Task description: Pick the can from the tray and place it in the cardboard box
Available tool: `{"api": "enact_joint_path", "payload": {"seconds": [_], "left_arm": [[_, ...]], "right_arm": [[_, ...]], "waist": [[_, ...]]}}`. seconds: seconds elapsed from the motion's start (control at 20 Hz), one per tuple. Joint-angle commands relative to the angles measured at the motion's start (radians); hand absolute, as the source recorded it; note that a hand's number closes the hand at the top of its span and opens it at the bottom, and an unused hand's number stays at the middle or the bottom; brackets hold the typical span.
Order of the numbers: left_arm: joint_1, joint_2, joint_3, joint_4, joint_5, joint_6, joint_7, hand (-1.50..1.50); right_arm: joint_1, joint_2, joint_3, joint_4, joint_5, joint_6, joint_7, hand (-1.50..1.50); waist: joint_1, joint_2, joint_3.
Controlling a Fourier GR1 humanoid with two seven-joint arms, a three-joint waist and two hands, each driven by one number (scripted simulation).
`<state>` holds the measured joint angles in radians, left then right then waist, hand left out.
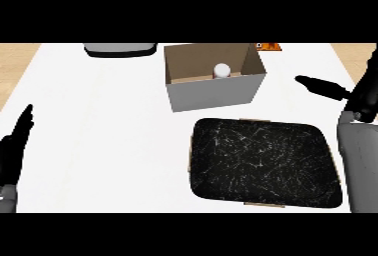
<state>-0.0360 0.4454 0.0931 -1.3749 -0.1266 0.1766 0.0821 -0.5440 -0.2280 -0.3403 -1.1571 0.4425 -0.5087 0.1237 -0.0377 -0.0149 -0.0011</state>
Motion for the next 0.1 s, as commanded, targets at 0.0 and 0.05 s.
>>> {"api": "enact_joint_path", "payload": {"seconds": [0.0, 0.05], "left_arm": [[0.031, -0.036, -0.005, 0.011, -0.015, 0.015, -0.052, 0.00], [-0.007, 0.025, 0.030, -0.011, 0.018, -0.036, -0.007, 0.00]], "right_arm": [[0.188, -0.026, 0.054, -0.275, 0.004, 0.111, 0.123, -1.50], [0.256, -0.065, 0.013, -0.256, -0.061, 0.172, 0.040, -1.50]], "waist": [[0.010, 0.005, 0.000], [0.010, 0.006, 0.001]]}}
